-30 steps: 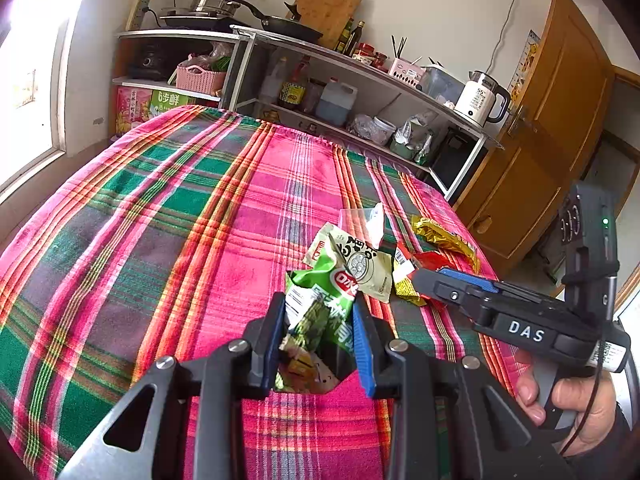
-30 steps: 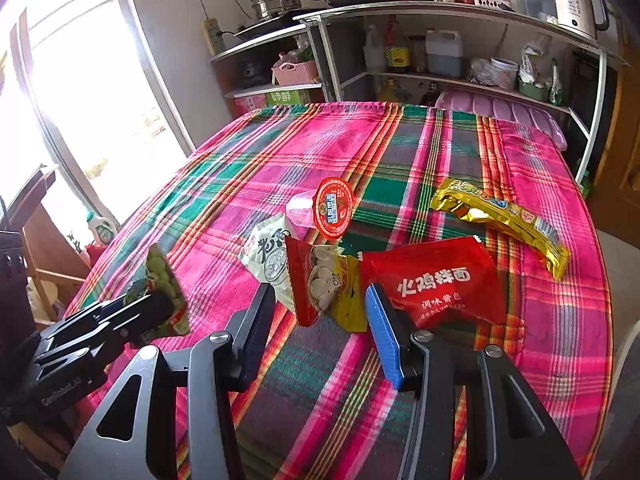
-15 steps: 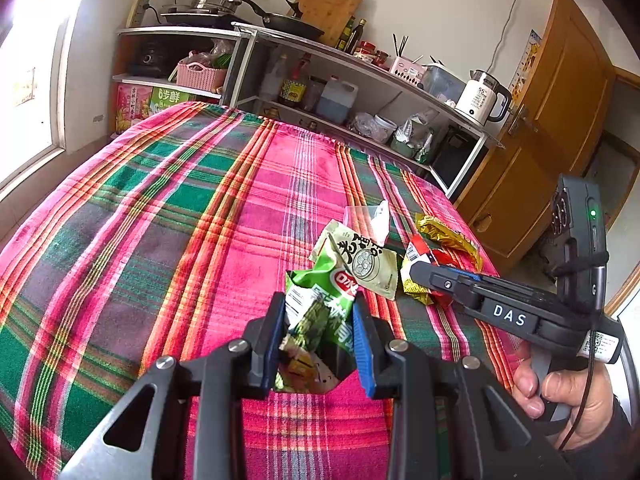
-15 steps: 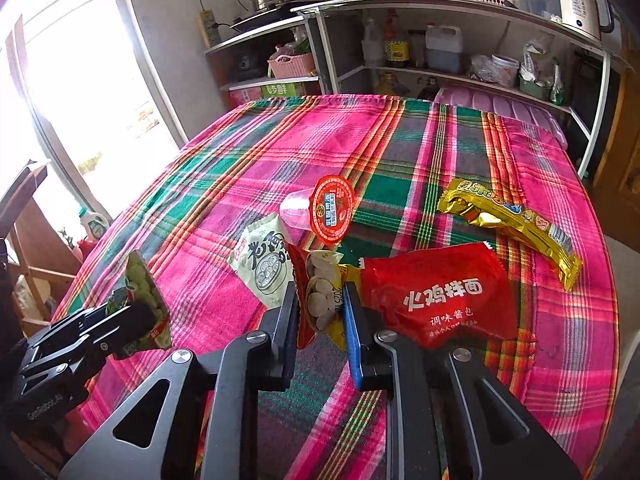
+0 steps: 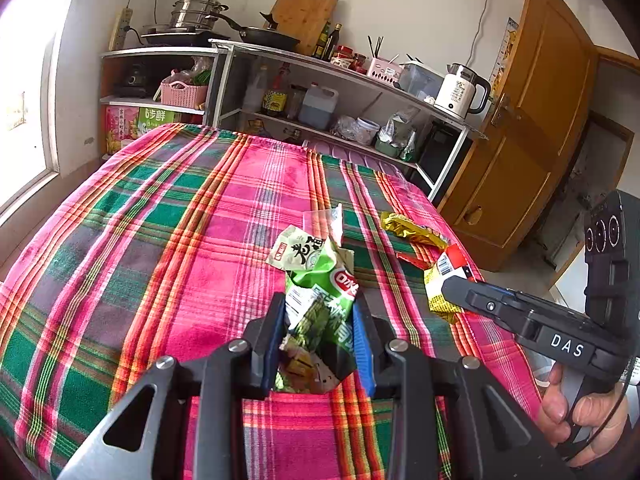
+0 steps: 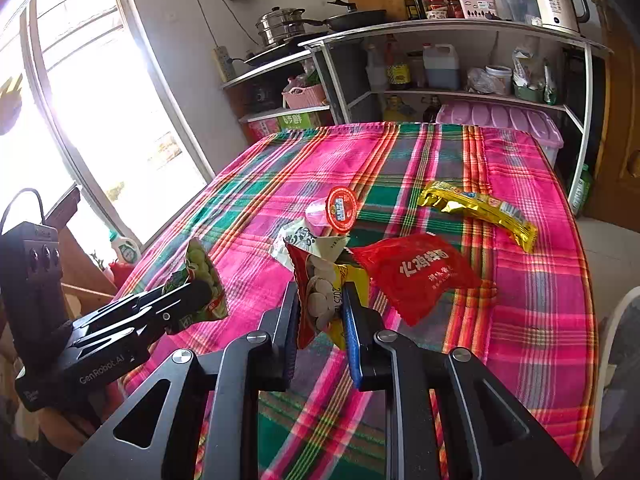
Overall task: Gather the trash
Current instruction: 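Grasp the red-capped snack packet with the right tool while the left tool holds the green bag, then carry the green bag and snack packet over the bin while both tools open to drop them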
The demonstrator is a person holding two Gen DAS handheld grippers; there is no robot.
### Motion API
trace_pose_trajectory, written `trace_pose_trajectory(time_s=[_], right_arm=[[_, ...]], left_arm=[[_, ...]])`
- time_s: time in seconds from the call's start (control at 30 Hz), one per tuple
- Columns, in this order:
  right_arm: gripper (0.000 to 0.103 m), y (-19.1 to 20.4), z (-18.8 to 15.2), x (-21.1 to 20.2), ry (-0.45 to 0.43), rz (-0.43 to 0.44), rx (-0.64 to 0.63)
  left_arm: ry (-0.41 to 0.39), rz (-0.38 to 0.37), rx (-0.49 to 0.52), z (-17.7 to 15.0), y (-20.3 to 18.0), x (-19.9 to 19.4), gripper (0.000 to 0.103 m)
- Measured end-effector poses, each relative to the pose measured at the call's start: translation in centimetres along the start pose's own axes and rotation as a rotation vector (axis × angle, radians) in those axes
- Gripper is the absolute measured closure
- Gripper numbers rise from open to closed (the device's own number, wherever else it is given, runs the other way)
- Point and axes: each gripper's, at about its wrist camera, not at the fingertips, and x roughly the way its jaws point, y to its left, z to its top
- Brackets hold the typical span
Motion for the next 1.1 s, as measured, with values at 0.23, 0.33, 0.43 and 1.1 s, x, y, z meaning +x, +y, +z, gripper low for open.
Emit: trace_pose_trajectory(time_s=[0.23, 0.33, 0.43, 1.1], right_arm=[[0.082, -0.8, -1.0, -2.6, -0.034, 0.035, 0.027], [0.082, -1.0, -1.3, -3.5, -0.049, 0.037, 0.029], [0.082, -1.5, -1.6, -4.3, -0.063, 0.031, 0.038], [0.082, -13.4, -5.4, -13.7, -0.195, -0.224, 0.258]], left_arm=[[-0.011, -0.006, 0.038, 0.2, -2.3, -0.8, 0.07], [-0.012, -0.009, 0.05, 0.2, -3.1, -1.1, 0.07], [-0.012, -0.019, 0.064, 0.3, -4.1, -1.1, 0.07], [0.038, -0.233, 0.234, 0.6, -17.2, 3.7, 0.07]])
